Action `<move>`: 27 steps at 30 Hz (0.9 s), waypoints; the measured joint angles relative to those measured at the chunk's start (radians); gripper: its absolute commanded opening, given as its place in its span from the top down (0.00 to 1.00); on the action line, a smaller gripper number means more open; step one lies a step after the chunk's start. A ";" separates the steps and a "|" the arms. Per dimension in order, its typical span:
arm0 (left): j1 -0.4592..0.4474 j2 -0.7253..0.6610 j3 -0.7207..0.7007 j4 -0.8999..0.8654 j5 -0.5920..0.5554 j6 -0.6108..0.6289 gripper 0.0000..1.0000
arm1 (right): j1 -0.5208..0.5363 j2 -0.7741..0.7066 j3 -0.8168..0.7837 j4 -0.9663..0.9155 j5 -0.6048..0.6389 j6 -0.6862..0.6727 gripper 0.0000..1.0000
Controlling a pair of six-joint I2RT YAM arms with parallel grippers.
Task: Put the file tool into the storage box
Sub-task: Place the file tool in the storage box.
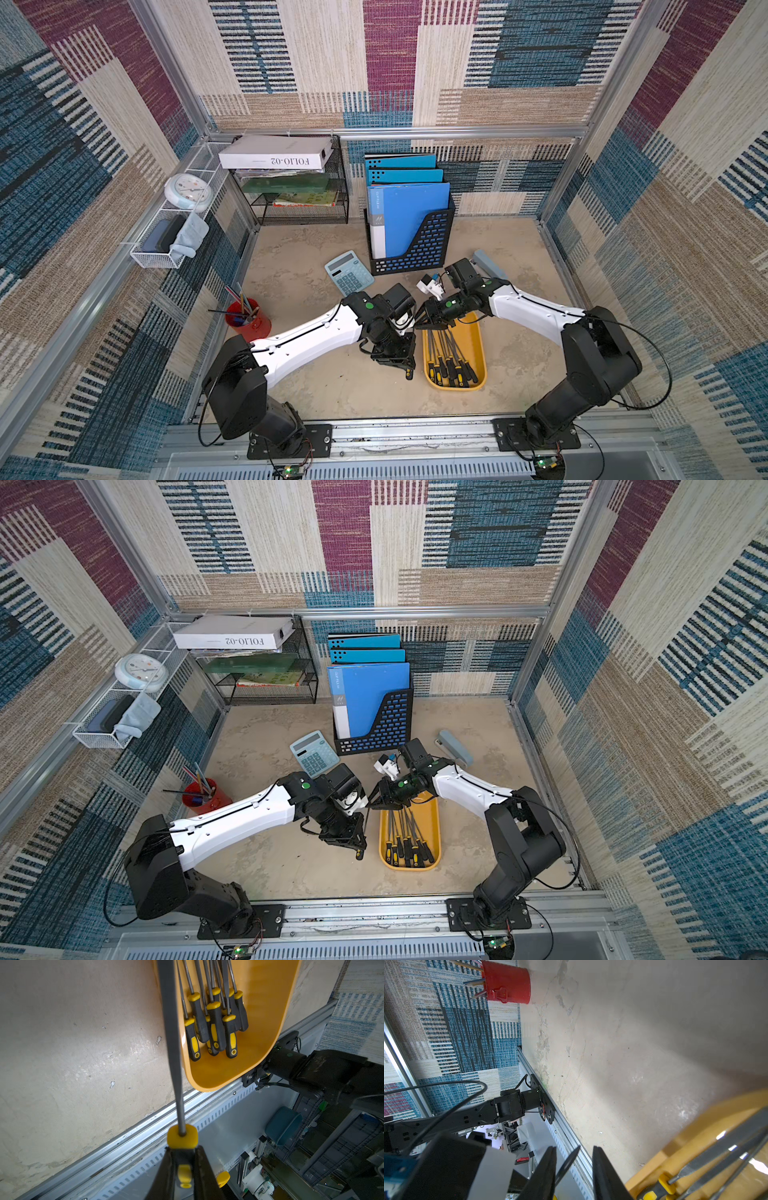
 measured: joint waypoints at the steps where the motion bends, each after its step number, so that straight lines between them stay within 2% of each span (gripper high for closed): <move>1: 0.000 0.000 0.002 0.000 0.000 0.003 0.95 | 0.005 0.004 0.002 0.007 0.000 0.008 0.92; 2: 0.000 0.000 0.004 -0.002 -0.002 0.003 0.93 | 0.011 0.010 0.007 0.008 -0.002 0.022 1.00; 3: -0.001 0.001 0.004 -0.008 -0.004 0.002 0.86 | 0.013 0.011 0.013 0.019 -0.034 0.050 1.00; 5: -0.003 0.005 0.012 -0.026 -0.013 0.005 0.64 | 0.024 0.002 0.018 0.040 -0.034 0.069 1.00; 7: 0.004 0.006 0.040 -0.047 -0.025 0.018 0.47 | 0.023 -0.010 0.017 0.036 -0.026 0.062 1.00; 10: 0.025 0.000 0.090 -0.055 -0.066 0.018 0.33 | -0.001 -0.041 0.042 -0.034 -0.025 0.034 1.00; 14: 0.058 -0.019 0.137 -0.069 -0.086 0.010 0.29 | -0.100 -0.092 0.140 -0.190 0.020 -0.057 1.00; 17: 0.075 -0.035 0.130 -0.074 -0.086 0.009 0.28 | -0.159 -0.094 0.212 -0.341 0.117 -0.151 1.00; 22: 0.094 -0.057 0.073 -0.083 -0.087 0.002 0.29 | -0.189 -0.061 0.245 -0.558 0.335 -0.266 1.00; 27: 0.105 -0.096 0.028 -0.083 -0.089 -0.006 0.29 | -0.194 -0.004 0.247 -0.620 0.477 -0.311 1.00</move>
